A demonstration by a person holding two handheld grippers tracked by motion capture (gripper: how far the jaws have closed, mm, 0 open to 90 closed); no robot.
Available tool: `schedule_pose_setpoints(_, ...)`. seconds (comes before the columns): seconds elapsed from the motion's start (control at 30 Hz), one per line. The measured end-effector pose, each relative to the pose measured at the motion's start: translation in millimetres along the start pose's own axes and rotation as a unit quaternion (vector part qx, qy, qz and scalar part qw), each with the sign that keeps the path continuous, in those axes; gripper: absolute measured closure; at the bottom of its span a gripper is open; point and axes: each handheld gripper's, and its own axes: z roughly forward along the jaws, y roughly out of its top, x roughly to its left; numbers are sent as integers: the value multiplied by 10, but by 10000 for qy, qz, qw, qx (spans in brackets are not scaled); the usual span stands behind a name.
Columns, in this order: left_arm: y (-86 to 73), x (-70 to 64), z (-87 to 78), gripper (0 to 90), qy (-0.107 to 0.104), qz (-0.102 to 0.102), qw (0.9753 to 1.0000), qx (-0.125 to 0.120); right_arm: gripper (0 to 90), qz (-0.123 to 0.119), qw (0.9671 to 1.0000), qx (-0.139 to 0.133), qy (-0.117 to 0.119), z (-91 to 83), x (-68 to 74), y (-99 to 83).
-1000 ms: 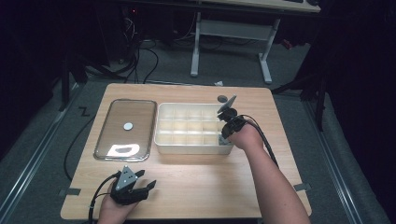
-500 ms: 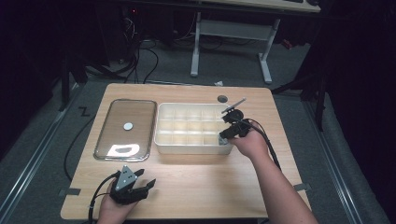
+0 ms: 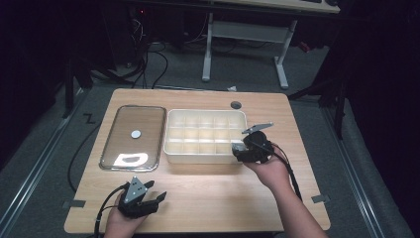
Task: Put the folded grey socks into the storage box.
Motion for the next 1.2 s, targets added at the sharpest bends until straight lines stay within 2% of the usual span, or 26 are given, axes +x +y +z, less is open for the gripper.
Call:
schedule_pose_setpoints(0.03, 0, -3, 0, 390, 6, 1, 10000, -6, 420, 55, 9998, -151, 65, -29, 26, -63)
schedule_pose_setpoints(0.1, 0, -8, -3, 390, 30, 1, 10000, -29, 419, 54, 9997, -206, 79, -36, 38, -92)
schedule_pose_setpoints(0.27, 3, -11, -18, 390, 67, -12, 10000, -59, 403, 84, 9984, -531, 179, -70, 122, -305)
schedule_pose_setpoints(0.47, -3, -12, -11, 390, 88, -21, 9999, -46, 377, 50, 9953, -950, 204, -19, 209, -555)
schedule_pose_setpoints(0.7, -6, -26, 0, 390, 104, -5, 9999, -27, 351, 204, 9945, -997, 255, 188, 258, -870)
schedule_pose_setpoints(0.8, -10, -36, 8, 390, 95, 1, 10000, -2, 348, 361, 9932, -1018, 437, 275, 308, -1047)
schedule_pose_setpoints(0.9, -9, -49, 11, 390, 75, -9, 10000, -6, 365, 512, 9892, -1343, 289, 312, 388, -1269)
schedule_pose_setpoints(0.93, -7, -50, 10, 390, 62, -3, 10000, -12, 358, 594, 9885, -1378, 199, 321, 428, -1358)
schedule_pose_setpoints(0.97, -8, -51, 12, 390, 51, 10, 10000, -4, 344, 212, 9926, -1180, 203, 317, 478, -1383)
schedule_pose_setpoints(1.03, -15, -49, 26, 389, 38, 17, 10000, 66, 353, 218, 9926, -1188, 123, 306, 483, -1390)
schedule_pose_setpoints(1.07, -15, -46, 28, 388, 36, 7, 10000, 76, 351, 364, 9914, -1241, 198, 296, 472, -1391)
schedule_pose_setpoints(1.13, -7, -54, 31, 389, 22, -16, 10000, 35, 348, 450, 9903, -1280, 289, 303, 469, -1380)
schedule_pose_setpoints(1.2, -7, -68, 33, 389, 30, 31, 10000, 43, 348, 344, 9918, -1206, 233, 332, 485, -1378)
